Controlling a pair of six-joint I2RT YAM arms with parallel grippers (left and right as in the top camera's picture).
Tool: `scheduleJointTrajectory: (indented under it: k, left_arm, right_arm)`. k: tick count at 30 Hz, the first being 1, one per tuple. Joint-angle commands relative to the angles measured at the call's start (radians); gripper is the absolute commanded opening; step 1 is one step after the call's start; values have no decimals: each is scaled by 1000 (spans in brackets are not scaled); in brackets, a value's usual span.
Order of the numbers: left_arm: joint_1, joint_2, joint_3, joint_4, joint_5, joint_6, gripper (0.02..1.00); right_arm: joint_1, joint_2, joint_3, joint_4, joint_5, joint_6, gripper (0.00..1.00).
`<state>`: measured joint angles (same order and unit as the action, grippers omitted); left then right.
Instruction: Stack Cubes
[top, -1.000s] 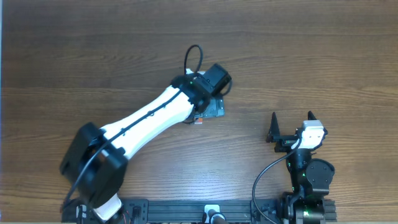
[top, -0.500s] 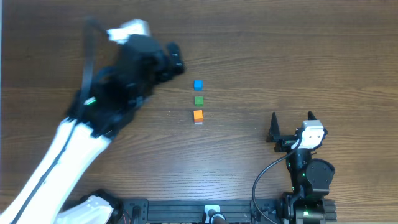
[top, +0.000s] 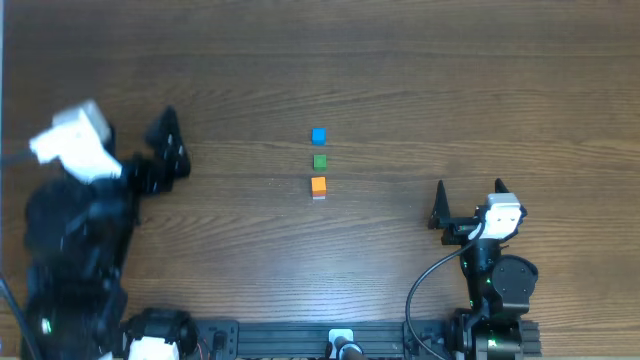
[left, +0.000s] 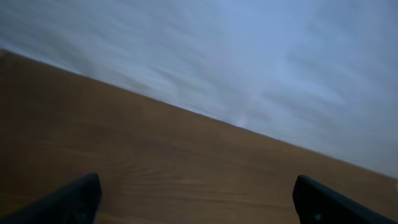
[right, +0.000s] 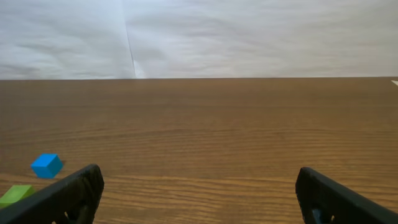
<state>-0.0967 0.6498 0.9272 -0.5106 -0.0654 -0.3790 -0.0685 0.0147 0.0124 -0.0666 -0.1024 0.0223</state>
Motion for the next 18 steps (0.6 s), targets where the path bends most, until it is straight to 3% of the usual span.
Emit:
scheduleJointTrajectory:
  k: [1, 18]
  left_arm:
    - [84, -178, -169, 7, 121, 122, 996]
    - [122, -595, -636, 74, 260, 158, 991]
  right_arm:
    - [5, -9, -7, -1, 6, -2, 991]
    - [5, -9, -7, -1, 6, -2, 991]
